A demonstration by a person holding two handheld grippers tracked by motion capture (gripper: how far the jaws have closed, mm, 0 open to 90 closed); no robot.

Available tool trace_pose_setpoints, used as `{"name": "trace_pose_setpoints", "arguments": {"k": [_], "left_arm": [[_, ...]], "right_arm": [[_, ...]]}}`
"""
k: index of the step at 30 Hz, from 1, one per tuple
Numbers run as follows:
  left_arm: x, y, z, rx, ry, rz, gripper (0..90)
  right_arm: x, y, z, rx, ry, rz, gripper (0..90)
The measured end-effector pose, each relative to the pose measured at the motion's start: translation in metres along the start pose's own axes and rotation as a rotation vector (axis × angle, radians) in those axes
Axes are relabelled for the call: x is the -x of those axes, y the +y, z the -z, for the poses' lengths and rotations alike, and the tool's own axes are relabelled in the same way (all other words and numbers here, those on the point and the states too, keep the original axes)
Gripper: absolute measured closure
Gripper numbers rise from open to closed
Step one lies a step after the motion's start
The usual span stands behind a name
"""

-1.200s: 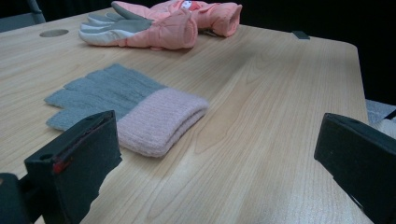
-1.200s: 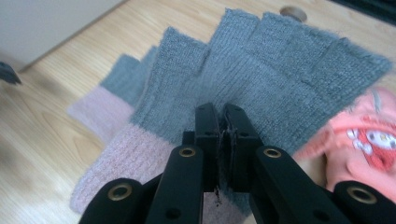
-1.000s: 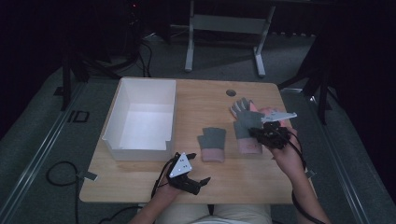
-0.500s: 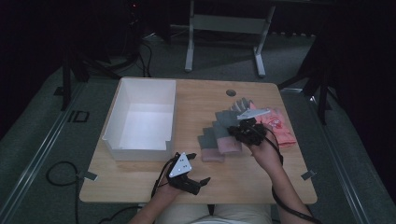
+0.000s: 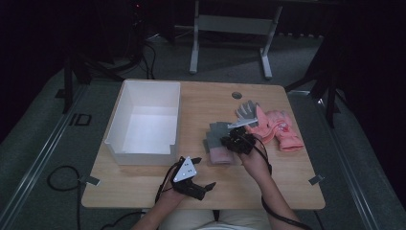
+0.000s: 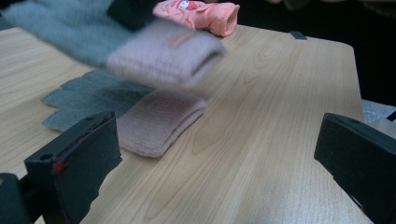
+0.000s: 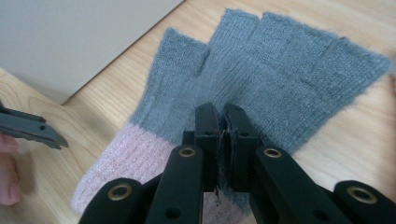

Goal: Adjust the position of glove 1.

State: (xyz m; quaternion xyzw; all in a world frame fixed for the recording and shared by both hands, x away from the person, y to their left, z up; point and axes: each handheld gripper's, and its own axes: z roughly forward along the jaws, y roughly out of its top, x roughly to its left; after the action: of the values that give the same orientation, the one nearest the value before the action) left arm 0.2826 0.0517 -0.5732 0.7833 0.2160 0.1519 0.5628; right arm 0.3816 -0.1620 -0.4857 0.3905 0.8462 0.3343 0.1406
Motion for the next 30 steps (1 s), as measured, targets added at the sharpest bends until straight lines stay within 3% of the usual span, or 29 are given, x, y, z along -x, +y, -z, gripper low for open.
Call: {"name": "trace_pose_setpoints", "arguments": {"k": [17, 24, 30], "left_arm": [[0.0, 0.0, 0.0, -0.002, -0.002, 0.003, 0.0], [0.0, 0.0, 0.0, -0.002, -0.001, 0.002, 0.0], [0.0, 0.0, -0.001, -0.007, 0.002, -0.002, 0.0]], "right_arm": [[0.009, -0.015, -0.041, -0.08, 0.0, -0.071, 84.6], [0.008, -0.017, -0.05, -0.1, 0.002, -0.06, 82.4], [0.008, -0.021, -0.046, -0.112, 0.028, -0.038, 82.1]]}}
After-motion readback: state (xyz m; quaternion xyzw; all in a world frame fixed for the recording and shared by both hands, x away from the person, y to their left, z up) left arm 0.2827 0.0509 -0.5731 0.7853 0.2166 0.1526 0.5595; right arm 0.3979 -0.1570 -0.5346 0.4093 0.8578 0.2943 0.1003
